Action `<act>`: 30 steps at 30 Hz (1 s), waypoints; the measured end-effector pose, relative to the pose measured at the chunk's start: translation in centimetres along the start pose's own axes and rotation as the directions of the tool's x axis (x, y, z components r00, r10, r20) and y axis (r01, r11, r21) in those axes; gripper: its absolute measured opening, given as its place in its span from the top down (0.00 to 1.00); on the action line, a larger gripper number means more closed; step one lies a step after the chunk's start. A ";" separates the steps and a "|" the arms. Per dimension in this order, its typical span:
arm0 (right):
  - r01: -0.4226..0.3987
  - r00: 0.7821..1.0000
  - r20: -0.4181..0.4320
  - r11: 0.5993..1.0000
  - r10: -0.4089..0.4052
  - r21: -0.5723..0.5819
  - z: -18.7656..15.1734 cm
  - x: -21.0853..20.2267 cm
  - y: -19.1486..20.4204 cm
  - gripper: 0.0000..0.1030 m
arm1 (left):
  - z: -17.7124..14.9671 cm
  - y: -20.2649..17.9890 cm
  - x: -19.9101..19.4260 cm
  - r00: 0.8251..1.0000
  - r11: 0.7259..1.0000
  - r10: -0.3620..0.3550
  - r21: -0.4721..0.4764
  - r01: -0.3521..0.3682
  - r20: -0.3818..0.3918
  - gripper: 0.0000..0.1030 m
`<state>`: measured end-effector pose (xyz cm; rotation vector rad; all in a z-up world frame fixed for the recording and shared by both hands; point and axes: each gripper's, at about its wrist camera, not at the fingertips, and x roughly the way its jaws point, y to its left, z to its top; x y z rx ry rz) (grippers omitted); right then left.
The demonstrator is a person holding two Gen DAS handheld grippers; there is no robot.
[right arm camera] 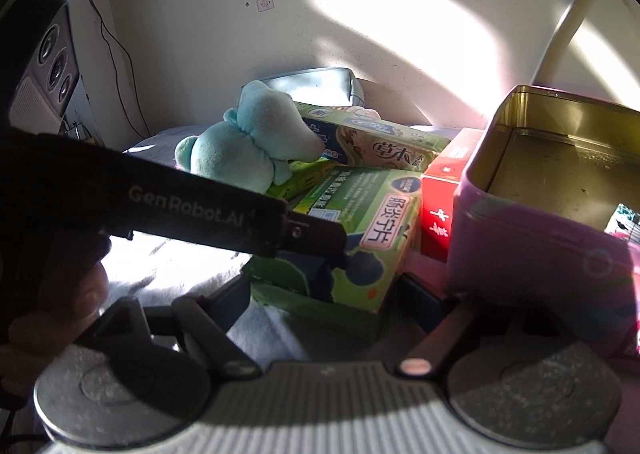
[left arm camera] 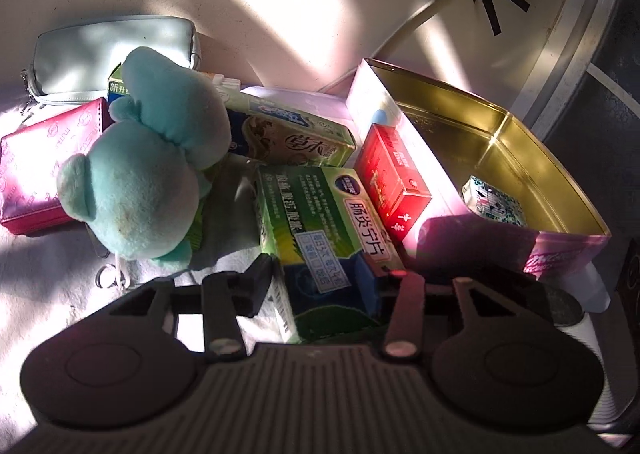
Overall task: Organize objects
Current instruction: 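Place the green box into the tin and release the left gripper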
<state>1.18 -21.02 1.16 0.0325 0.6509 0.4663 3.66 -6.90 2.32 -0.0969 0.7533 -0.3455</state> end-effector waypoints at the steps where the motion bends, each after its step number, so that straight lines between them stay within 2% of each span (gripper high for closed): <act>1: 0.004 1.000 0.006 1.000 -0.003 -0.006 -0.1 -0.2 0.1 0.24 | -0.1 -0.7 -0.9 0.999 0.999 0.029 0.042 -0.031 0.035 0.59; 3: -0.015 0.997 0.072 0.999 0.018 -0.036 -0.2 -1.4 0.6 0.31 | -0.4 -1.8 -3.5 0.989 0.991 0.070 0.105 -0.084 0.129 0.60; 5: -0.008 0.981 0.195 0.996 0.025 -0.086 -0.2 -3.4 1.7 0.32 | -0.2 -2.7 -6.3 0.968 0.985 0.072 0.138 -0.107 0.239 0.60; 7: 0.055 0.939 0.343 0.990 -0.007 -0.133 -0.2 -5.6 2.6 0.33 | 0.7 -3.7 -8.6 0.942 0.982 0.031 0.166 -0.092 0.335 0.60; 9: 0.123 0.900 0.432 0.985 -0.061 -0.118 -0.2 -7.0 2.5 0.33 | 2.0 -4.9 -8.9 0.927 0.978 -0.022 0.199 -0.057 0.374 0.60; 12: 0.256 0.857 0.474 0.965 -0.201 -0.052 0.1 -7.6 1.3 0.33 | 3.7 -7.3 -6.6 0.917 0.966 -0.108 0.259 0.005 0.385 0.60; 13: 0.312 0.839 0.477 0.950 -0.262 -0.028 0.3 -7.6 0.7 0.33 | 4.2 -8.0 -5.4 0.916 0.963 -0.129 0.268 0.025 0.379 0.60; 15: 0.374 0.819 0.462 0.927 -0.340 0.020 0.7 -7.5 -0.8 0.33 | 5.1 -9.1 -3.4 0.918 0.959 -0.157 0.278 0.054 0.365 0.60; 18: 0.408 0.812 0.407 0.906 -0.418 0.115 1.3 -7.2 -3.3 0.33 | 5.8 -11.4 -0.3 0.919 0.950 -0.204 0.297 0.101 0.338 0.60; 22: 0.434 0.816 0.318 0.875 -0.483 0.216 2.0 -6.3 -6.0 0.33 | 5.9 -12.7 2.3 0.933 0.948 -0.223 0.287 0.139 0.283 0.60; 23: 0.446 0.813 0.298 0.864 -0.501 0.234 2.0 -6.1 -6.6 0.32 | 5.9 -12.9 3.2 0.941 0.951 -0.216 0.274 0.142 0.261 0.60; 25: 0.465 0.803 0.275 0.845 -0.528 0.265 1.7 -5.9 -7.3 0.23 | 5.7 -13.2 4.1 0.953 0.960 -0.176 0.258 0.110 0.245 0.60; 27: 0.464 0.796 0.278 0.837 -0.538 0.290 1.5 -6.2 -7.9 0.15 | 5.4 -12.9 4.2 0.959 0.965 -0.148 0.247 0.087 0.242 0.60; 30: 0.461 0.790 0.290 0.835 -0.541 0.302 1.3 -6.5 -8.0 0.14 | 5.0 -12.0 3.2 0.961 0.972 -0.124 0.223 0.068 0.248 0.60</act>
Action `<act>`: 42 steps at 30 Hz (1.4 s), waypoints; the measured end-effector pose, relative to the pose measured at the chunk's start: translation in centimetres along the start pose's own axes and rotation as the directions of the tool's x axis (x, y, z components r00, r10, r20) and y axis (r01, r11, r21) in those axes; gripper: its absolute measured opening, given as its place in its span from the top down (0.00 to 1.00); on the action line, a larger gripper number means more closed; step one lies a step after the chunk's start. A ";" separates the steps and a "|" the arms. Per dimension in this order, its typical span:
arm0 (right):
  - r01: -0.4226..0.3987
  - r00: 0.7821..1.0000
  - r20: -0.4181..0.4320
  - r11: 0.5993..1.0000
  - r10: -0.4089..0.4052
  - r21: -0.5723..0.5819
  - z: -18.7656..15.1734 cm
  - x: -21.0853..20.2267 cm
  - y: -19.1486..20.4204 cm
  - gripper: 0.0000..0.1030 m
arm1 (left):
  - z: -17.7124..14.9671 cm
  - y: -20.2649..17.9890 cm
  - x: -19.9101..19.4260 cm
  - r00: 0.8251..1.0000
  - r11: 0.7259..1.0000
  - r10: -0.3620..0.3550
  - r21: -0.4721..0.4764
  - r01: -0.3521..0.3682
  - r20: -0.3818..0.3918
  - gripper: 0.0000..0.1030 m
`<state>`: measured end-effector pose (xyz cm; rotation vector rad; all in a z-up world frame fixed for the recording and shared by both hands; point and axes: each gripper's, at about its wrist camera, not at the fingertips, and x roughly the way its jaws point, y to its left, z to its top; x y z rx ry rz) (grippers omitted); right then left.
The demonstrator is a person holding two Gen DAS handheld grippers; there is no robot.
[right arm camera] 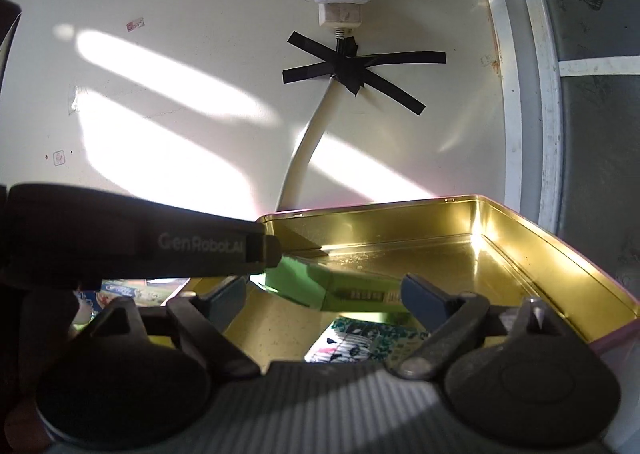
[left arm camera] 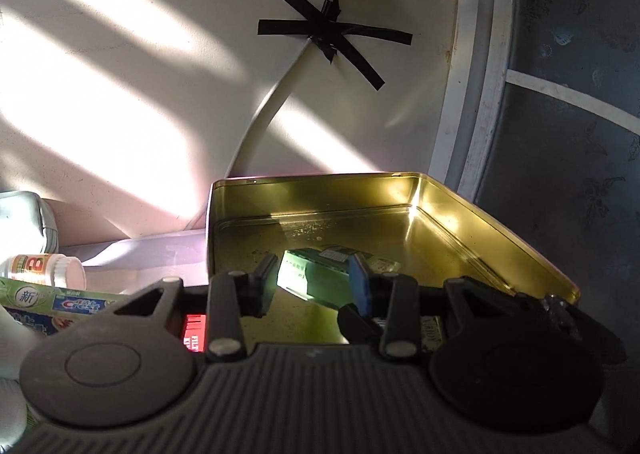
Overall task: Organize objects
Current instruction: 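Place the green box into the tin and release the left gripper, then grasp the teal plush toy with the left gripper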
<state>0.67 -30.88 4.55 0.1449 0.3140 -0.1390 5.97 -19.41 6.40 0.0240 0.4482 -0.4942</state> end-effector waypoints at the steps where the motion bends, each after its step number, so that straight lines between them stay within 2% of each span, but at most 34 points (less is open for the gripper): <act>1: -0.006 1.000 0.003 1.000 0.006 -0.002 -0.1 -0.2 0.0 0.14 | 0.0 0.3 -0.7 1.000 1.000 0.012 0.000 -0.012 0.013 0.60; 7: -0.034 0.998 0.045 0.999 0.036 -0.032 -0.6 -1.4 0.6 0.21 | -0.9 3.9 -6.0 0.996 0.997 0.079 -0.021 -0.078 0.051 0.60; 9: -0.073 0.994 0.082 0.997 0.074 -0.016 -0.4 -1.8 0.4 0.30 | -1.8 6.4 -8.5 0.989 0.990 0.133 -0.045 -0.131 0.062 0.60; 11: -0.120 0.985 0.120 0.993 0.121 -0.012 -0.4 -2.6 0.6 0.38 | -2.5 8.6 -10.1 0.978 0.978 0.199 -0.067 -0.195 0.059 0.60; 12: -0.144 0.982 0.125 0.990 0.144 -0.013 -0.5 -3.0 0.8 0.44 | -3.0 10.4 -11.1 0.965 0.963 0.259 -0.087 -0.255 0.044 0.60; 14: -0.217 0.972 0.092 0.976 0.214 0.013 -0.4 -3.1 1.6 0.54 | -3.7 13.4 -12.4 0.949 0.941 0.316 -0.132 -0.311 0.013 0.60; 16: -0.324 0.946 0.033 0.944 0.322 0.059 -0.4 -2.9 2.7 0.62 | -4.6 16.8 -13.7 0.934 0.914 0.355 -0.197 -0.353 -0.027 0.60; 18: -0.435 0.898 -0.046 0.898 0.438 0.063 -0.4 -2.4 5.1 0.68 | -5.2 19.1 -14.4 0.930 0.896 0.365 -0.251 -0.366 -0.052 0.60; 20: -0.487 0.869 -0.102 0.873 0.485 0.003 -0.6 -2.2 8.0 0.69 | -5.3 20.3 -14.7 0.937 0.894 0.346 -0.284 -0.347 -0.057 0.61; 22: -0.517 0.850 -0.150 0.854 0.505 -0.057 -0.9 -1.7 11.0 0.69 | -5.3 20.5 -14.6 0.951 0.904 0.302 -0.298 -0.306 -0.060 0.61; 24: -0.533 0.838 -0.177 0.843 0.515 -0.071 -0.8 -0.7 13.2 0.68 | -5.4 19.8 -14.2 0.964 0.921 0.262 -0.284 -0.265 -0.049 0.60; 27: -0.525 0.835 -0.191 0.851 0.516 0.003 1.0 2.3 14.9 0.67 | -6.2 18.7 -13.1 0.972 0.939 0.226 -0.252 -0.234 -0.058 0.59; 28: -0.526 0.827 -0.205 0.849 0.523 0.046 1.7 3.5 15.4 0.63 | -6.5 18.6 -12.7 0.975 0.940 0.214 -0.257 -0.224 -0.068 0.57; 30: -0.541 0.798 -0.245 0.833 0.551 0.111 2.7 5.9 16.4 0.52 | -7.0 18.4 -11.7 0.977 0.937 0.195 -0.279 -0.212 -0.088 0.52; 31: -0.554 0.778 -0.274 0.823 0.566 0.129 3.0 7.2 17.2 0.46 | -7.2 18.3 -11.4 0.978 0.935 0.189 -0.288 -0.208 -0.092 0.50; 32: -0.558 0.767 -0.300 0.821 0.567 0.123 3.0 8.0 17.8 0.43 | -7.3 18.3 -11.1 0.980 0.934 0.176 -0.297 -0.196 -0.092 0.50; 33: -0.547 0.770 -0.329 0.831 0.547 0.102 2.6 8.5 18.4 0.52 | -7.4 18.2 -10.9 0.983 0.937 0.161 -0.301 -0.179 -0.085 0.50; 34: -0.544 0.766 -0.350 0.834 0.539 0.091 2.1 8.7 18.7 0.59 | -7.4 18.1 -10.9 0.985 0.939 0.153 -0.299 -0.171 -0.083 0.60; 35: -0.548 0.764 -0.349 0.831 0.543 0.094 1.7 8.4 18.5 0.60 | -7.4 18.1 -11.0 0.987 0.943 0.138 -0.292 -0.158 -0.088 0.61; 37: -0.538 0.786 -0.324 0.841 0.527 0.063 0.6 6.0 17.0 0.62 | -7.7 18.0 -11.9 0.992 0.954 0.096 -0.276 -0.116 -0.087 0.61; 39: -0.535 0.792 -0.313 0.843 0.524 0.059 -0.6 3.1 14.4 0.62 | -8.1 17.8 -13.4 0.995 0.967 0.040 -0.247 -0.061 -0.089 0.61; 40: -0.530 0.794 -0.309 0.845 0.523 0.068 -1.3 1.6 12.8 0.62 | -8.6 17.5 -14.5 0.996 0.976 0.015 -0.216 -0.033 -0.087 0.60; 41: -0.527 0.793 -0.316 0.847 0.520 0.073 -1.8 0.4 11.6 0.62 | -9.0 17.3 -15.4 0.996 0.980 -0.006 -0.198 -0.012 -0.088 0.50; 42: -0.528 0.783 -0.337 0.845 0.522 0.083 -2.6 -1.5 9.8 0.59 | -9.3 17.1 -16.1 0.996 0.981 -0.021 -0.192 0.003 -0.087 0.44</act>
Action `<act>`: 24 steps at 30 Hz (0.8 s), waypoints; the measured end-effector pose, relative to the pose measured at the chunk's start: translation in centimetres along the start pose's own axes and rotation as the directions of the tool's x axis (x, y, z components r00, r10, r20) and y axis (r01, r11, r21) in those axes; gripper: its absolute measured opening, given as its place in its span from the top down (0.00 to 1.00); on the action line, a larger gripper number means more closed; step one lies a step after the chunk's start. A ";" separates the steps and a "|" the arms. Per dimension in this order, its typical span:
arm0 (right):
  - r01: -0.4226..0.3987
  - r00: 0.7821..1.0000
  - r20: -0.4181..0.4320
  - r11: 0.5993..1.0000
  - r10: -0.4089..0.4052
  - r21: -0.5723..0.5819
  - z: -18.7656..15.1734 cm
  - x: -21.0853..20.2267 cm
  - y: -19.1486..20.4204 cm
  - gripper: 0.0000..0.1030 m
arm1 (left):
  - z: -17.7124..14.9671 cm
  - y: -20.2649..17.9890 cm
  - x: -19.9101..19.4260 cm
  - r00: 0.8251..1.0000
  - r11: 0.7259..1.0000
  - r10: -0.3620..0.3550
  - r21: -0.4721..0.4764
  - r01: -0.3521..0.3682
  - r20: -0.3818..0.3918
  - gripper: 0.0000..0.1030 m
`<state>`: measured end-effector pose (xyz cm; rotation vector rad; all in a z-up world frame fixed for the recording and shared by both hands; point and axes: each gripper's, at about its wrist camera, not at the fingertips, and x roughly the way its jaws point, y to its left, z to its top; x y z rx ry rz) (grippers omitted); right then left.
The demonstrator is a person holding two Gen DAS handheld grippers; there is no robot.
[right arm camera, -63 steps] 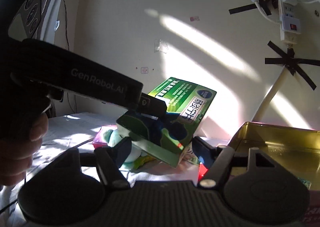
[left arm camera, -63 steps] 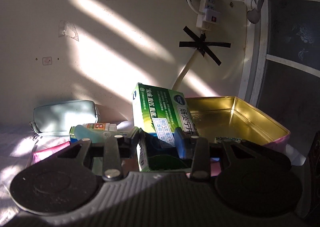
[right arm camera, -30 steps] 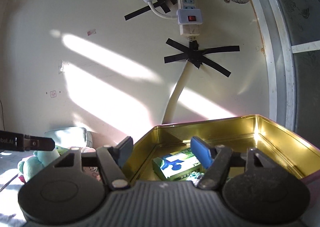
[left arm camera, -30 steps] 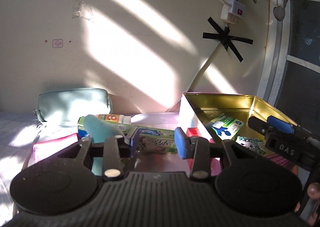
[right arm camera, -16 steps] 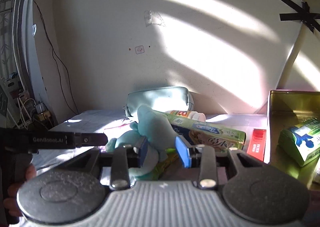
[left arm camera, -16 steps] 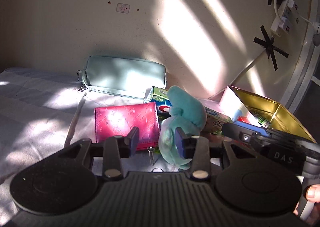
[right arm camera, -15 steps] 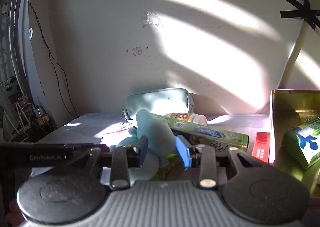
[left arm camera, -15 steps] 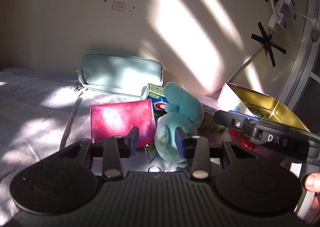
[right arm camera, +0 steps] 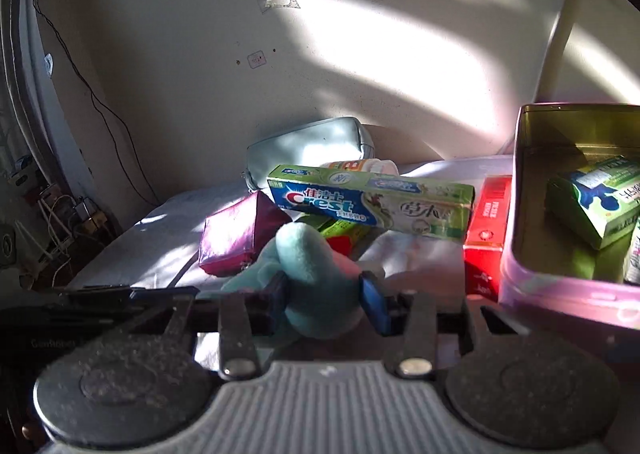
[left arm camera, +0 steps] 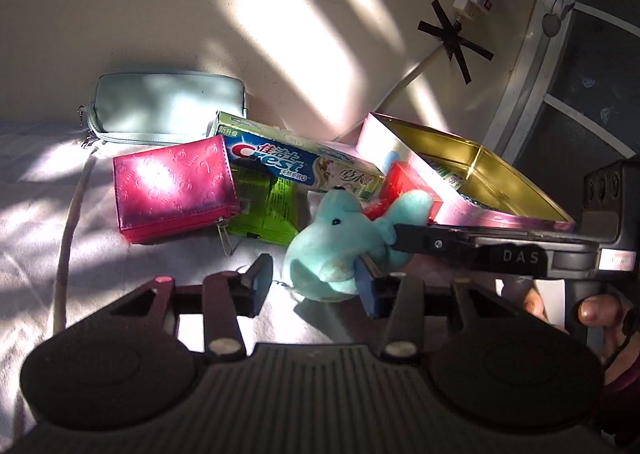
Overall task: Organize objects
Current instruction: 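Grasp the teal plush toy with the left gripper, then drop the teal plush toy into the tin, opening the left gripper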
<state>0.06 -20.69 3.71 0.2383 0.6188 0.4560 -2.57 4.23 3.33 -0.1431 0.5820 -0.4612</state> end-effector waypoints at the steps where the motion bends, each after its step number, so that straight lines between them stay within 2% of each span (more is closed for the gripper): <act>1: -0.015 1.000 -0.026 1.000 0.015 0.002 -1.3 -1.6 -0.4 0.59 | -0.8 0.0 -1.1 1.000 1.000 -0.020 -0.002 0.020 0.007 0.34; 4: -0.003 0.999 -0.050 1.000 0.003 -0.006 -4.5 -5.4 -1.1 0.53 | -1.5 0.4 -2.4 0.998 0.997 -0.058 -0.050 0.058 0.000 0.31; 6: 0.026 0.999 -0.041 1.000 -0.026 -0.013 -5.4 -6.6 -1.1 0.48 | -1.3 0.9 -2.4 0.996 0.988 -0.089 -0.131 0.087 -0.010 0.31; 8: 0.045 0.999 -0.022 0.998 -0.046 -0.033 -5.5 -7.0 -0.7 0.44 | -0.7 0.8 -1.9 0.993 0.980 -0.119 -0.165 0.115 -0.016 0.31; 10: 0.035 0.999 -0.012 0.998 -0.036 -0.055 -5.0 -6.6 0.0 0.40 | -0.1 0.1 -1.3 0.992 0.981 -0.120 -0.156 0.115 -0.022 0.31; 12: 0.021 1.000 -0.005 0.994 -0.021 -0.105 -4.5 -5.9 1.0 0.27 | 0.3 -0.7 -0.6 0.992 0.987 -0.121 -0.111 0.118 -0.021 0.31; 14: 0.035 0.999 -0.006 0.985 -0.036 -0.170 -4.1 -4.3 2.1 0.19 | 0.5 -1.2 1.0 0.994 0.992 -0.099 -0.081 0.095 -0.048 0.31; 17: 0.087 0.995 -0.029 0.969 -0.097 -0.232 -3.5 -1.1 3.0 0.19 | 0.4 -1.2 4.0 0.992 0.996 -0.055 -0.078 0.046 -0.118 0.32; 18: 0.111 0.992 -0.036 0.965 -0.123 -0.237 -3.3 0.0 3.1 0.19 | 0.2 -0.9 5.0 0.988 0.994 -0.061 -0.097 0.048 -0.138 0.31; 19: 0.121 0.990 -0.045 0.966 -0.134 -0.228 -3.1 0.9 3.0 0.20 | 0.0 -0.8 5.5 0.985 0.989 -0.094 -0.125 0.076 -0.145 0.36; 20: 0.114 0.990 -0.054 0.969 -0.128 -0.218 -3.0 1.5 2.8 0.23 | 0.0 -0.9 5.7 0.985 0.988 -0.098 -0.134 0.079 -0.144 0.41; 21: 0.086 0.992 -0.073 0.976 -0.103 -0.200 -3.0 2.0 2.5 0.37 | 0.1 -1.4 5.6 0.988 0.991 -0.083 -0.113 0.068 -0.131 0.43; 22: 0.084 0.993 -0.061 0.979 -0.097 -0.188 -3.0 1.8 2.3 0.40 | 0.3 -2.0 5.4 0.990 0.994 -0.073 -0.087 0.063 -0.121 0.46; 24: 0.097 0.993 -0.045 0.981 -0.106 -0.165 -3.2 0.8 1.8 0.68 | 0.8 -3.1 4.6 0.992 0.996 -0.069 -0.057 0.063 -0.104 0.47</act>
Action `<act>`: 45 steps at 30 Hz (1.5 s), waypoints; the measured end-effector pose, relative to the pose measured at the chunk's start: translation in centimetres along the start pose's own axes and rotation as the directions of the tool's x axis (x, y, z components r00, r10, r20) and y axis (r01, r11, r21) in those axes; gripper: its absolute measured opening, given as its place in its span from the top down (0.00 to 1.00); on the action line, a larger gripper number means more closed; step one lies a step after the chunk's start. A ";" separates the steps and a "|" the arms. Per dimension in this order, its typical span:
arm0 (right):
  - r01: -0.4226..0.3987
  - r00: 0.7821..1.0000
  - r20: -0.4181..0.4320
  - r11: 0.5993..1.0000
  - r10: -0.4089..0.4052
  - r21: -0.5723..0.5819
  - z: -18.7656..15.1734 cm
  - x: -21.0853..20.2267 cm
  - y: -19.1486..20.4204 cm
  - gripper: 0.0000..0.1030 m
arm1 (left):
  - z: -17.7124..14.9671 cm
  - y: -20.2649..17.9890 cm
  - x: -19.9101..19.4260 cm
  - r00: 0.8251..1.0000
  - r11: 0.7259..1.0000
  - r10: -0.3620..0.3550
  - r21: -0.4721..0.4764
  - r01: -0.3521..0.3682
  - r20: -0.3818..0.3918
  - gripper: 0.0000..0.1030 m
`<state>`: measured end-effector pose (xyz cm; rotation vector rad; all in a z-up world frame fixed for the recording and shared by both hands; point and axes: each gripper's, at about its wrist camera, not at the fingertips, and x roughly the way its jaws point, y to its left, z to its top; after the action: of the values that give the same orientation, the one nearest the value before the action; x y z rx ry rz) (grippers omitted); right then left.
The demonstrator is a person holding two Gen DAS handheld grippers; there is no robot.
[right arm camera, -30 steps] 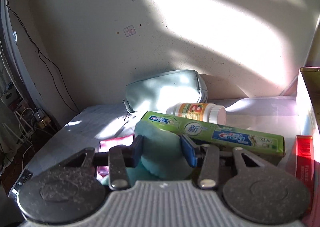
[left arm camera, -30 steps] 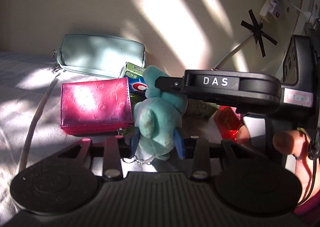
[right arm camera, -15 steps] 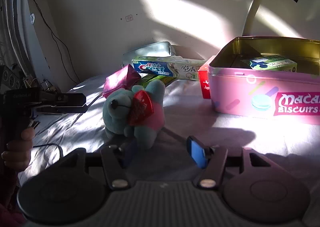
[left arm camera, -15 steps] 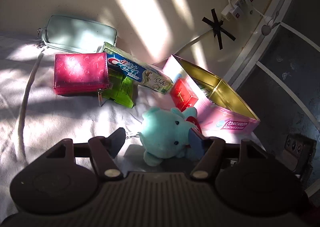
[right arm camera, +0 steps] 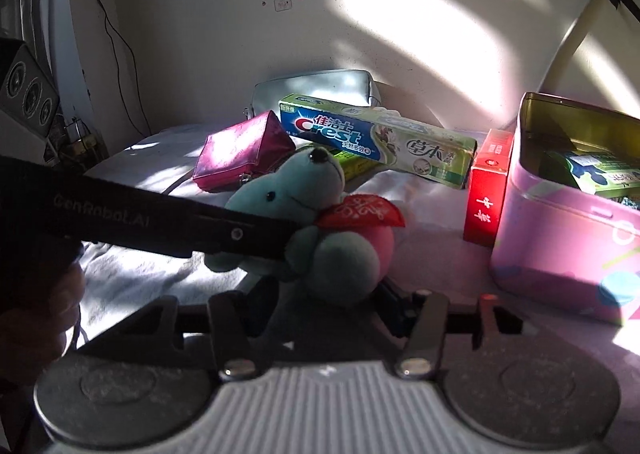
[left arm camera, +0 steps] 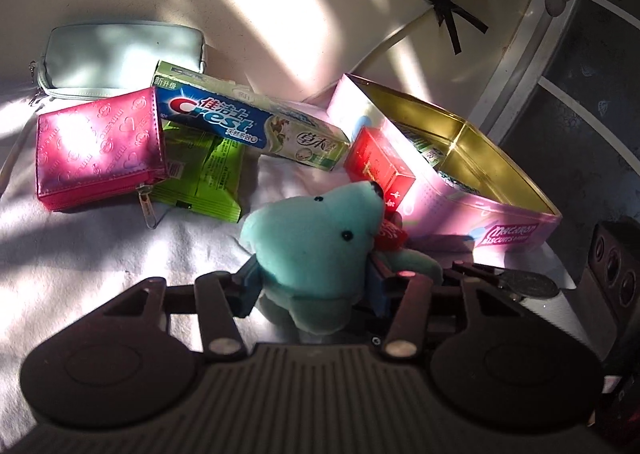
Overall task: Organize objects
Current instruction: 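Drop the teal plush toy into the tin, opening the left gripper, then grasp the pink wallet with the left gripper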
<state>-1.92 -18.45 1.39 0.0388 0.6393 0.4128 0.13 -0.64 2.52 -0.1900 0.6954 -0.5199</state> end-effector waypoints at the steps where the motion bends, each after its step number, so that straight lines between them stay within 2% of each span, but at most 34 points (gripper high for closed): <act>1: 0.012 1.000 0.017 1.000 -0.013 0.019 -0.1 -0.8 -0.4 0.69 | 0.5 -1.0 -0.7 1.000 0.999 -0.026 0.026 0.025 0.017 0.47; 3: 0.013 0.996 0.089 0.999 -0.017 0.052 -0.1 -3.3 -1.3 0.69 | 1.4 -3.2 -1.7 0.996 0.994 -0.061 0.096 0.054 0.062 0.47; 5: 0.069 0.983 0.167 0.997 -0.075 0.047 0.1 -5.9 -1.8 0.69 | 2.4 -5.6 -2.1 0.990 0.983 -0.103 0.165 0.085 0.099 0.47; 9: 0.224 0.931 0.283 0.973 -0.229 0.049 0.5 -9.5 -3.4 0.69 | 4.4 -10.2 -0.8 0.974 0.948 -0.177 0.291 0.129 0.143 0.47; 15: 0.351 0.871 0.311 0.925 -0.380 0.147 0.4 -11.7 -8.3 0.68 | 6.0 -15.3 4.1 0.961 0.906 -0.249 0.381 0.187 0.121 0.47; 18: 0.387 0.854 0.297 0.904 -0.426 0.183 0.1 -11.4 -10.8 0.68 | 6.1 -16.9 6.2 0.961 0.891 -0.251 0.415 0.185 0.112 0.47; 21: 0.409 0.846 0.277 0.887 -0.456 0.212 0.0 -10.8 -13.0 0.68 | 6.2 -18.0 8.2 0.965 0.885 -0.242 0.431 0.177 0.102 0.46; 25: 0.432 0.838 0.252 0.870 -0.484 0.235 -0.1 -9.6 -14.6 0.63 | 6.6 -18.4 10.0 0.974 0.897 -0.204 0.417 0.146 0.097 0.39; 27: 0.466 0.824 0.238 0.853 -0.515 0.234 -0.3 -9.0 -14.9 0.54 | 6.7 -18.2 10.6 0.983 0.910 -0.153 0.402 0.101 0.101 0.39; 29: 0.482 0.816 0.231 0.845 -0.530 0.232 -0.6 -8.7 -15.2 0.53 | 6.8 -17.7 10.6 0.988 0.922 -0.114 0.381 0.067 0.103 0.37; 33: 0.538 0.781 0.227 0.811 -0.582 0.227 -0.9 -9.1 -14.9 0.52 | 6.7 -16.3 9.7 0.990 0.936 -0.004 0.350 -0.046 0.142 0.34; 36: 0.519 0.787 0.230 0.816 -0.572 0.255 -1.0 -9.6 -14.6 0.52 | 7.1 -15.6 9.4 0.992 0.933 0.040 0.351 -0.081 0.122 0.29; 38: 0.513 0.786 0.241 0.818 -0.569 0.260 -1.0 -10.0 -13.8 0.52 | 7.4 -15.2 9.4 0.996 0.938 0.026 0.342 -0.053 0.086 0.30; 40: 0.500 0.785 0.261 0.823 -0.562 0.271 -1.1 -10.6 -12.8 0.51 | 7.7 -14.7 8.4 0.994 0.948 0.031 0.313 -0.064 0.109 0.30; 42: 0.474 0.796 0.277 0.839 -0.537 0.266 -1.0 -11.0 -11.6 0.50 | 8.0 -13.6 6.8 0.989 0.957 0.031 0.280 -0.071 0.146 0.30; 45: 0.449 0.818 0.290 0.867 -0.496 0.217 -0.8 -11.0 -9.5 0.50 | 8.0 -10.3 4.4 0.978 0.972 0.081 0.204 -0.120 0.190 0.30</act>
<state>-6.92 -31.49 5.47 0.0789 0.3156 -0.1288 4.14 -11.75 9.60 0.0011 0.4651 -0.4702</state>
